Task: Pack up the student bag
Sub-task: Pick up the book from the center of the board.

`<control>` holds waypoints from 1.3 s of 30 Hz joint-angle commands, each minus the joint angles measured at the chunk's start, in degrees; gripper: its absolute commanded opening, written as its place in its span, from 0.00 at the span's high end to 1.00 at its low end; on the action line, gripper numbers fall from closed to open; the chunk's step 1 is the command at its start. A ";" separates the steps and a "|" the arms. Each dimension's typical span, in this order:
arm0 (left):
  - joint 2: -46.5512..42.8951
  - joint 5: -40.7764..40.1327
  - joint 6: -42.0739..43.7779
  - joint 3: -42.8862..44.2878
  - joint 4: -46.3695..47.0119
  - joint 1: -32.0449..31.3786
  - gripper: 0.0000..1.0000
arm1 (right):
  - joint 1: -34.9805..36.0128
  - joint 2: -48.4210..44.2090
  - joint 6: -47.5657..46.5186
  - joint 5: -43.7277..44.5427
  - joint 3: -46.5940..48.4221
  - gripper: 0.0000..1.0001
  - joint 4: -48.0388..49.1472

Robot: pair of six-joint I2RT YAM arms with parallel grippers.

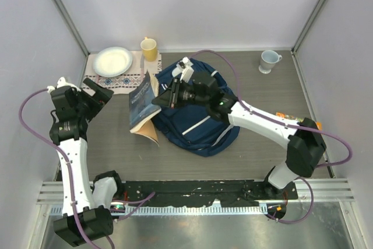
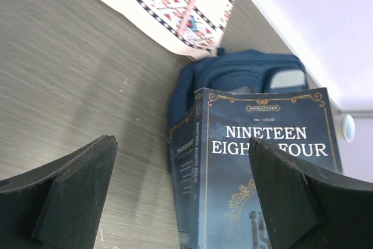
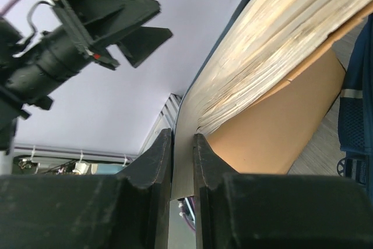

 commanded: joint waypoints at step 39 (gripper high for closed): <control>14.51 19.90 -16.30 -32.72 51.20 -20.13 0.00 | -6.65 -18.10 1.46 7.37 -35.61 0.99 7.96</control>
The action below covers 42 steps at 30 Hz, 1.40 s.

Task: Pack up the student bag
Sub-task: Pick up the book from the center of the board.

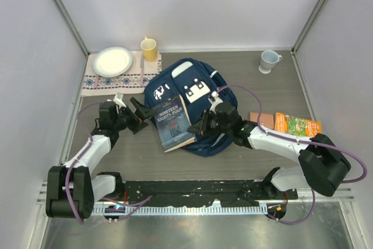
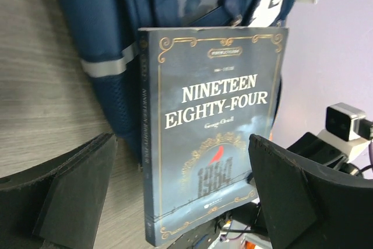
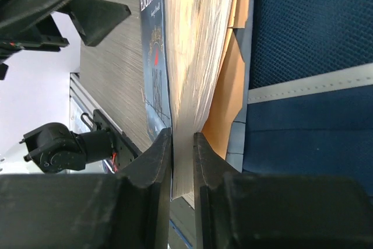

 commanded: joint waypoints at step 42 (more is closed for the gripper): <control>0.08 -5.54 1.02 -7.65 23.18 -13.55 0.46 | -4.64 15.40 -2.83 -14.59 3.46 0.99 6.38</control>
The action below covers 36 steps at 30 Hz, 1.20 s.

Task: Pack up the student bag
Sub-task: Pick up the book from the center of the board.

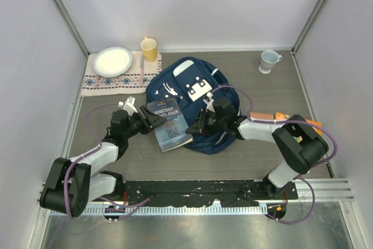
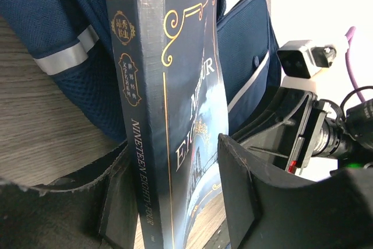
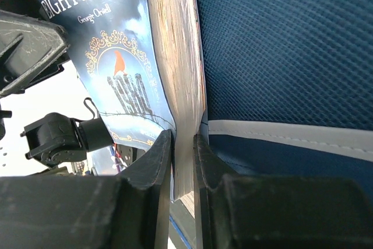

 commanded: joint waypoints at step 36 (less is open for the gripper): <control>-18.33 -11.10 -0.70 16.07 -10.14 -0.77 1.00 | 2.14 -25.73 6.15 15.32 -1.27 0.20 -8.02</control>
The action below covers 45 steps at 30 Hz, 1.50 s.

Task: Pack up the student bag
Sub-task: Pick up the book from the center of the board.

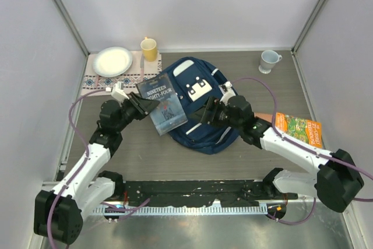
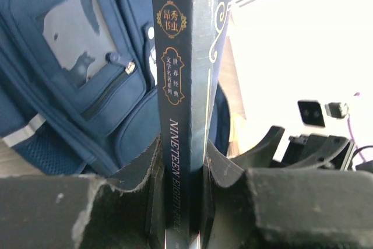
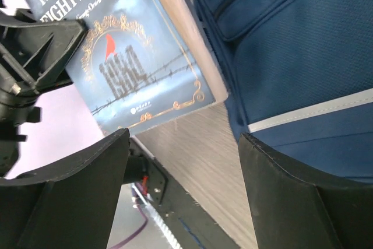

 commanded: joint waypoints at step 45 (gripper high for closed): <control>10.24 -6.73 -24.53 -1.46 41.38 -6.86 0.97 | 3.74 14.92 29.61 9.78 -8.15 0.19 61.32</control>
